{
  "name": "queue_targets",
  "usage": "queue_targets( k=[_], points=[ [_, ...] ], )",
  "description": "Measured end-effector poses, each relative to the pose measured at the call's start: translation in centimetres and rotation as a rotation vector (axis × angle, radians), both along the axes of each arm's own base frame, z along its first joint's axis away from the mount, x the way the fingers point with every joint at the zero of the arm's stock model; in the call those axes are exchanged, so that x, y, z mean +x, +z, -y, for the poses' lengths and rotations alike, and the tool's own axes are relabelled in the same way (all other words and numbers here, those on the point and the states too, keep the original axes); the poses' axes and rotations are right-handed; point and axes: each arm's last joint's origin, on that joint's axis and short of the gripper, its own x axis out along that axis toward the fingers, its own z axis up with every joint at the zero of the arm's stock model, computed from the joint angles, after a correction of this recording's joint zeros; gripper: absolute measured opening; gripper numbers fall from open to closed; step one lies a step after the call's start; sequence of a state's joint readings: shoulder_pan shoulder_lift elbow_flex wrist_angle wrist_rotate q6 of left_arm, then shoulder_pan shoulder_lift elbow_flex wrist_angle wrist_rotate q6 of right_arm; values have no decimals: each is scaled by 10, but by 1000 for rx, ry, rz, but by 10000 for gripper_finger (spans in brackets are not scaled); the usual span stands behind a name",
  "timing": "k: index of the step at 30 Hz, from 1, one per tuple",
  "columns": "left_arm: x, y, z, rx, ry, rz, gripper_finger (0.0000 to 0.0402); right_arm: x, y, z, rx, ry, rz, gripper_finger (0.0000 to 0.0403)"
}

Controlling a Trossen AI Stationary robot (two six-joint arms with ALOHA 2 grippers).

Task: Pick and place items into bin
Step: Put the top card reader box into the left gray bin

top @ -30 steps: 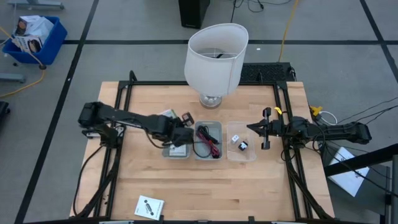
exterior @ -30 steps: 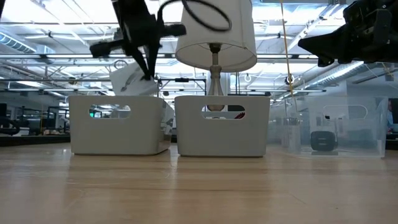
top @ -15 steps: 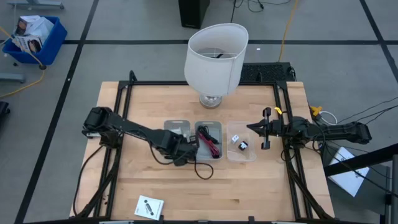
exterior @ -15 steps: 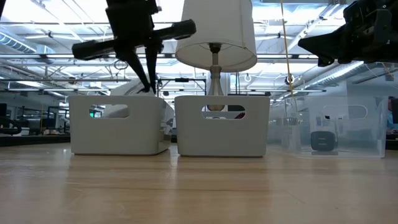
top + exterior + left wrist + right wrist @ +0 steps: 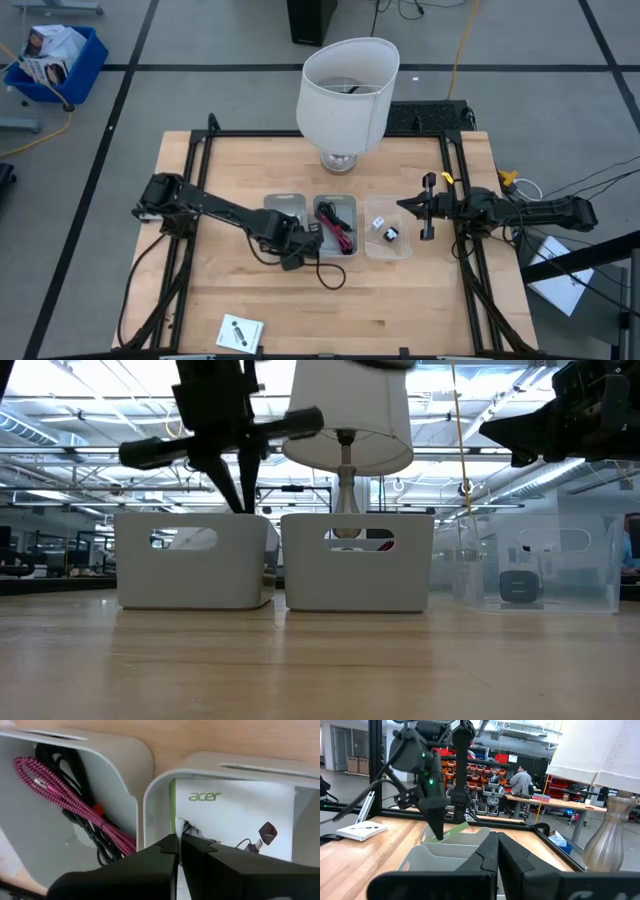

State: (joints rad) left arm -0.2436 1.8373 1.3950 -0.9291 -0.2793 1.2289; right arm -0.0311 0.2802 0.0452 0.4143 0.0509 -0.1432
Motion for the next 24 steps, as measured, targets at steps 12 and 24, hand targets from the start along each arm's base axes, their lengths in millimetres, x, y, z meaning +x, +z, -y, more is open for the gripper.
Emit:
queue_targets(
  k=[12, 24],
  points=[
    [4, -12, -4, -16, -51, -60, 18, 0, 0, 0, 0, 0, -5, 0],
    [5, -11, -8, -33, 57, -36, 26, 0, -1, 0, 1, 0, -7, 0]
  ],
)
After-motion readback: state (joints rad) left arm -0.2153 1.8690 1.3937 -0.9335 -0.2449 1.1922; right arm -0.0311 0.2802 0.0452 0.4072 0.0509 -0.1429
